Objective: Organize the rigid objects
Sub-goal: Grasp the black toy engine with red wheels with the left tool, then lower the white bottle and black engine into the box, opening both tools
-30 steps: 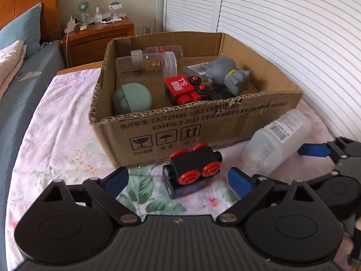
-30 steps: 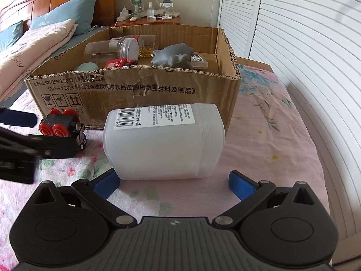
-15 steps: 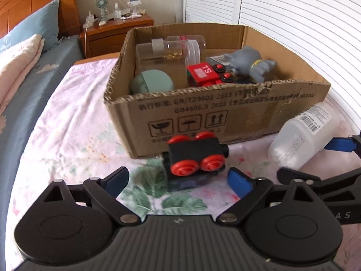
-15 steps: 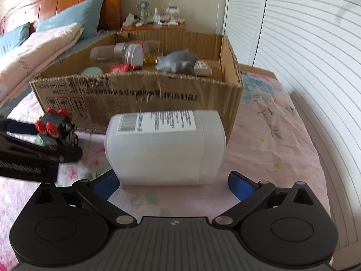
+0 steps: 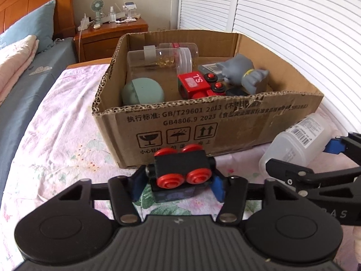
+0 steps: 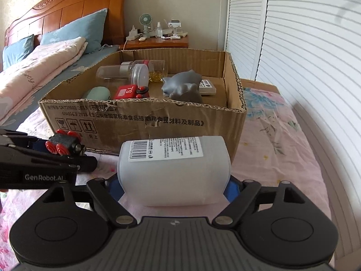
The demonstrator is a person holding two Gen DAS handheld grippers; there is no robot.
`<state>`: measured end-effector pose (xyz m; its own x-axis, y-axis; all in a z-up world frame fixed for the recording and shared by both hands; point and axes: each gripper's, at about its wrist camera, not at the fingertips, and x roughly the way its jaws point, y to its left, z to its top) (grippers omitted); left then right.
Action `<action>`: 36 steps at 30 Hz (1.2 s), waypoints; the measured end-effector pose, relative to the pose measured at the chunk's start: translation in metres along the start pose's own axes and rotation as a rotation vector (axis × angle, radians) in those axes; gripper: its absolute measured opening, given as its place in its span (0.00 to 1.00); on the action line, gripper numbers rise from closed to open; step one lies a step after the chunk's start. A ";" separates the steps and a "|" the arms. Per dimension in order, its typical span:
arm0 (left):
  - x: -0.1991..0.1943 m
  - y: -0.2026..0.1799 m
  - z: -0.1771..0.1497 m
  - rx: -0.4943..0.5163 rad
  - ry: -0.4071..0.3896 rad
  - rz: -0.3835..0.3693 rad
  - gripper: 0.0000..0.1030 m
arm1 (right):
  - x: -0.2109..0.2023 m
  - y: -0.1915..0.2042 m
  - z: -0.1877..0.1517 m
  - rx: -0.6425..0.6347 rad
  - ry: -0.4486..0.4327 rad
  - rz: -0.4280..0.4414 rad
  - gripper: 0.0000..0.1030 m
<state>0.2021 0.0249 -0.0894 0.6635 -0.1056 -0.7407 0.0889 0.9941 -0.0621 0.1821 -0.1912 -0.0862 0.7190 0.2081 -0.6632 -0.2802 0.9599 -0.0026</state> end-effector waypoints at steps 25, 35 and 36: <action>-0.076 0.006 0.050 0.217 0.010 -0.159 0.51 | -0.074 -0.014 0.064 -0.113 -0.056 0.139 0.84; -0.039 0.002 0.096 0.237 -0.061 -0.092 0.51 | -0.028 -0.025 0.129 -0.120 -0.044 0.105 0.84; -0.032 0.003 0.096 0.229 -0.053 -0.088 0.51 | -0.019 -0.026 0.136 -0.115 -0.032 0.100 0.84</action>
<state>0.2525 0.0291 -0.0011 0.6830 -0.1989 -0.7028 0.3106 0.9500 0.0330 0.2620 -0.1946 0.0284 0.7031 0.3092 -0.6404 -0.4210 0.9067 -0.0244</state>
